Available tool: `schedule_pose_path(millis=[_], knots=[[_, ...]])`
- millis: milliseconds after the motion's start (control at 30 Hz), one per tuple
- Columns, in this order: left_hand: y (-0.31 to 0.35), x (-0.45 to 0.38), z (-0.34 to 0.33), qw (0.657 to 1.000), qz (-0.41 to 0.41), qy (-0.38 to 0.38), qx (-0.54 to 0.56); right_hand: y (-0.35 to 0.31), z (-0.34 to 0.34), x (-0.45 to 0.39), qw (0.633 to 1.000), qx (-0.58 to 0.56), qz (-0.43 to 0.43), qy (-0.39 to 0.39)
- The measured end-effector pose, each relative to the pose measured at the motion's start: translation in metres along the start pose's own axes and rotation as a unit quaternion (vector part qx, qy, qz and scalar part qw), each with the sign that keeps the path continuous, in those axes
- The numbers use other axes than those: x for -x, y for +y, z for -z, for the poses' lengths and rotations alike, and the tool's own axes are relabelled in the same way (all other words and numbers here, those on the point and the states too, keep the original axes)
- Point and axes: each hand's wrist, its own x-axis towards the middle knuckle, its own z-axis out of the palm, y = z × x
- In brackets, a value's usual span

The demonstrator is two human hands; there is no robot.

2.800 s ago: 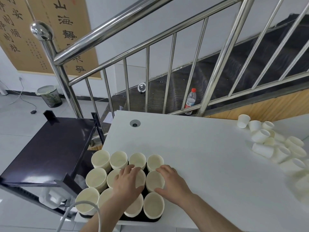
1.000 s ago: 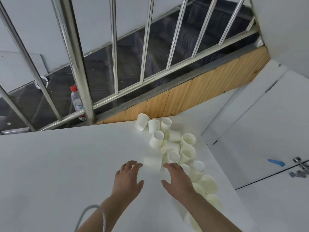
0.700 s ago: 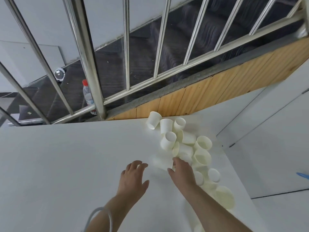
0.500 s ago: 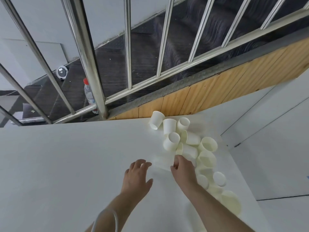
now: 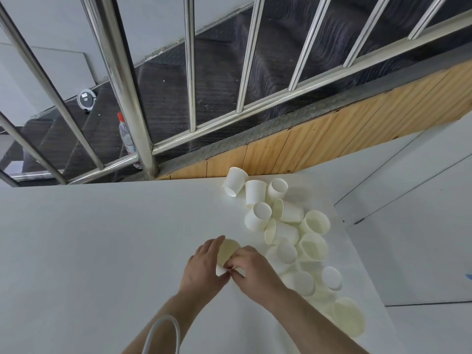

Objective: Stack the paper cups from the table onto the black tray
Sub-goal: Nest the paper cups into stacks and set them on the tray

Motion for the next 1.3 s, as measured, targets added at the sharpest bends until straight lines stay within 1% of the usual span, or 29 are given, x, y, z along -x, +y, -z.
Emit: schedule_pose_path(millis=[133,300,400,467,567,733,900,1100,1200,1300], knots=[[-0.007,0.002,-0.002,1.000,0.019,0.016,-0.009,0.006,0.002,0.001,1.000,0.009,0.008,0.003],[-0.019,0.002,0.007,0.998,0.043,0.036,-0.011,0.027,0.023,-0.012,0.994,0.061,-0.066,0.067],[-0.020,0.000,0.012,0.998,0.044,0.033,-0.015,0.037,0.035,-0.028,0.985,0.082,-0.125,0.084],[-0.019,-0.001,0.013,0.999,0.032,0.029,-0.017,0.039,0.040,-0.037,0.982,0.084,-0.144,0.092],[-0.019,-0.004,0.015,0.999,0.026,0.038,-0.017,0.037,0.042,-0.059,0.981,0.087,-0.142,0.097],[-0.022,-0.020,0.025,0.997,0.039,0.067,-0.013,0.028,0.044,-0.110,0.981,0.135,-0.123,0.062],[-0.029,-0.047,0.042,0.995,0.037,0.085,-0.025,0.031,0.047,-0.154,0.973,0.188,-0.131,0.041],[-0.032,-0.066,0.044,0.995,0.031,0.084,-0.032,0.050,0.045,-0.195,0.949,0.258,-0.172,0.050],[-0.035,-0.071,0.043,0.996,0.030,0.083,-0.033,0.055,0.042,-0.209,0.944,0.276,-0.178,0.037],[-0.037,-0.074,0.043,0.995,0.036,0.083,-0.032,0.057,0.036,-0.215,0.944,0.275,-0.174,0.050]])
